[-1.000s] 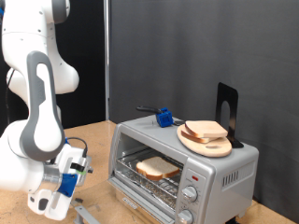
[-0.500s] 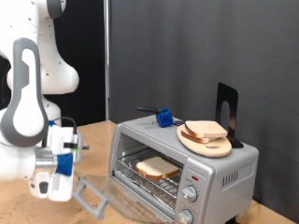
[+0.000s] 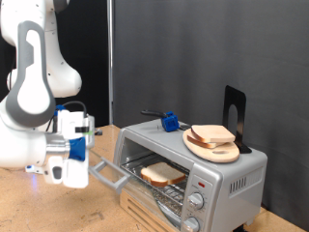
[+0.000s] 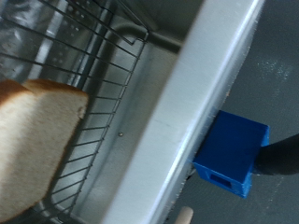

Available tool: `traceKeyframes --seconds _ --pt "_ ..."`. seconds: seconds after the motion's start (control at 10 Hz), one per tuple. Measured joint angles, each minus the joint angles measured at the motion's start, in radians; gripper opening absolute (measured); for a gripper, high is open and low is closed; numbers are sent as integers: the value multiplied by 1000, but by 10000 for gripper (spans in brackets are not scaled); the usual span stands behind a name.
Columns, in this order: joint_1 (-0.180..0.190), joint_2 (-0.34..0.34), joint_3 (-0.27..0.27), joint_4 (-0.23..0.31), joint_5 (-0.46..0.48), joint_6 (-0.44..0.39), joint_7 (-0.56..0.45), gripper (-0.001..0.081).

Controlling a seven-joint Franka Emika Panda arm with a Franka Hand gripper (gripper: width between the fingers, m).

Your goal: Make a piece of toast with the oven

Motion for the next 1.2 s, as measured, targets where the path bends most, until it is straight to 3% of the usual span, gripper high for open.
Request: traceKeyframes --seconds 0.3,0.9,1.2 --pt "25 -72 45 -26 48 1 22 808" --pt "101 -221 157 -91 141 71 188 808" --pt "94 -312 156 -147 156 84 260 808"
